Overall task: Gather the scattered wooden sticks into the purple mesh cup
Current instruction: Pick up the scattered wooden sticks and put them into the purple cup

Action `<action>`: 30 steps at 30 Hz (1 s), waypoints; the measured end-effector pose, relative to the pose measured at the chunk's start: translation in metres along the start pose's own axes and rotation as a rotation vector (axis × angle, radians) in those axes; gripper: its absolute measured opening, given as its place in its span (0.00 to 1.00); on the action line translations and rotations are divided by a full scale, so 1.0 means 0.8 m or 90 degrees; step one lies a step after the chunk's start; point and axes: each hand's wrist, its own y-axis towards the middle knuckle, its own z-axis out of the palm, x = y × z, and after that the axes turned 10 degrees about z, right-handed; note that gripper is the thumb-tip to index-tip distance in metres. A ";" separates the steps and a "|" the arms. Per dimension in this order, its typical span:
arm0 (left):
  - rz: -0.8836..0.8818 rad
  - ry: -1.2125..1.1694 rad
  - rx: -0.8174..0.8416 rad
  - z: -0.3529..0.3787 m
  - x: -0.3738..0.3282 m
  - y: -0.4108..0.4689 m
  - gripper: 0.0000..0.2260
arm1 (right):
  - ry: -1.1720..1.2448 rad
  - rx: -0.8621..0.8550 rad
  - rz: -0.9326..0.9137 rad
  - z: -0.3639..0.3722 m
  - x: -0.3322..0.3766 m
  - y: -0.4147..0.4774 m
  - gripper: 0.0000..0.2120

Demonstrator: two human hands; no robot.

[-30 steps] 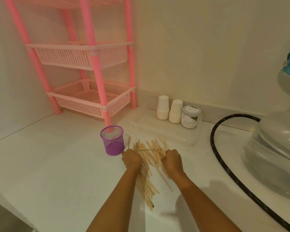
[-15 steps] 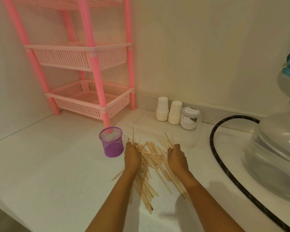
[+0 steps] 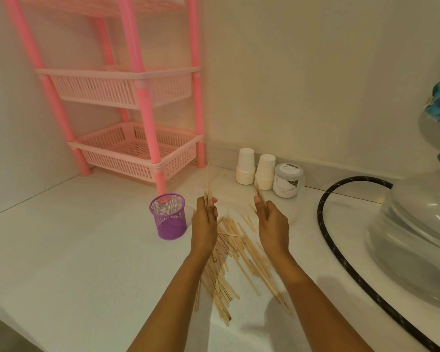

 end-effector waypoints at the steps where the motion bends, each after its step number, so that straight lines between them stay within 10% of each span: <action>1: 0.005 -0.013 0.001 0.000 0.001 -0.002 0.09 | 0.004 0.002 0.006 0.000 -0.001 -0.001 0.25; 17: 0.074 -0.059 -0.008 0.001 0.011 -0.026 0.09 | 0.217 0.121 -0.032 0.011 -0.017 -0.037 0.09; 30: 0.022 -0.053 0.008 0.005 0.020 -0.043 0.12 | 0.100 0.198 0.019 0.024 -0.050 -0.058 0.12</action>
